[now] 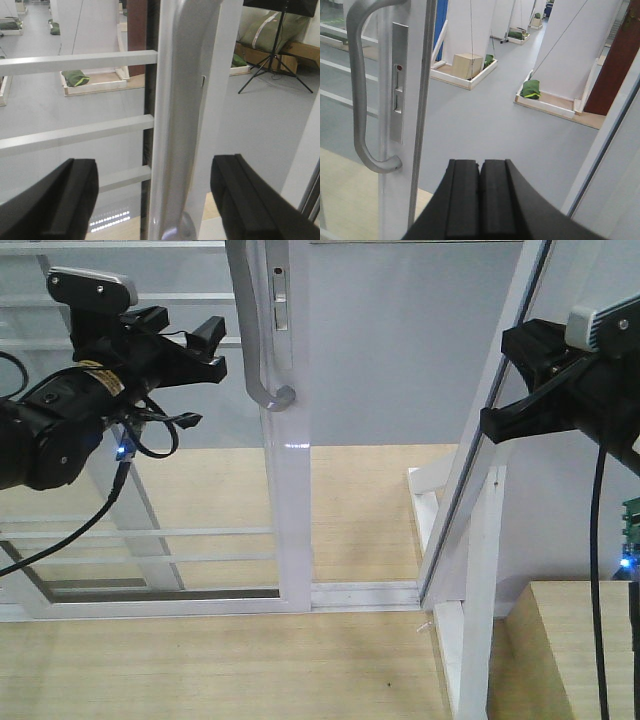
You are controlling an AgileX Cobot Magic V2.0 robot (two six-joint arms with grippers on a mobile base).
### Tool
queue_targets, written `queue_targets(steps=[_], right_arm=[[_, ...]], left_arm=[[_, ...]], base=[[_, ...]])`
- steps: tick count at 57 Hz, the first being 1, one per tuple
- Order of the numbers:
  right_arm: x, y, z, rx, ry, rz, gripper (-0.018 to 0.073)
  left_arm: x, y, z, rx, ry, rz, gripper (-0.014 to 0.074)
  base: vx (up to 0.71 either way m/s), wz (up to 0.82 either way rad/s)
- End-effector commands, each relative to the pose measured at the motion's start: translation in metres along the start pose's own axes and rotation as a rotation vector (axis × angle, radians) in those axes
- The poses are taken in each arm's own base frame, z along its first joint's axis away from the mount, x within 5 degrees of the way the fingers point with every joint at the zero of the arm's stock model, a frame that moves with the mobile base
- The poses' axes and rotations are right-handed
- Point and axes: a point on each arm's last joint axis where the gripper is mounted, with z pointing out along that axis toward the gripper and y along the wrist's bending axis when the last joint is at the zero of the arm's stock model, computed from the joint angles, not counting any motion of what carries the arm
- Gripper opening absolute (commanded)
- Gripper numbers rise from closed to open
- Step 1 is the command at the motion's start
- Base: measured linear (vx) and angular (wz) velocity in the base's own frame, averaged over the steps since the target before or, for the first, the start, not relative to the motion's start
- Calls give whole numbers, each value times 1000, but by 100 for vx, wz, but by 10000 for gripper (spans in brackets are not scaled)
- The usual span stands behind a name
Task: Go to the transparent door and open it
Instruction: 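Release the handle and bring the left gripper onto it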
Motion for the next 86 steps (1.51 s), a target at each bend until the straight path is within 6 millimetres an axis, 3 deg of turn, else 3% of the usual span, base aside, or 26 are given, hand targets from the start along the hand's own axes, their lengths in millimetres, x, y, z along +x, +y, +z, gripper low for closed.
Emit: queue_targets(steps=[1, 11, 34, 68, 75, 86], right_arm=[[-19, -3, -5, 10, -109, -4, -6], [-18, -3, -4, 10, -100, -11, -6], [-16, -3, -4, 14, -73, -58, -6], [-15, -3, -4, 16, -61, -84, -6], [-14, -4, -4, 17, -48, -89, -6], [-14, -4, -4, 17, -47, -89, -6]], left_arm=[[-31, -11, 7, 37, -163, -12, 575], [-29, -19, 31, 59, -172, -12, 575], [-26, -17, 71, 50, -177, -12, 575], [-26, -14, 93, 30, -162, -30, 566], [-25, -14, 93, 28, -149, -30, 475], [-29, -14, 93, 31, -178, -30, 179]], base=[[0, 0], [0, 0], [0, 0], [0, 0], [0, 0], [0, 0]])
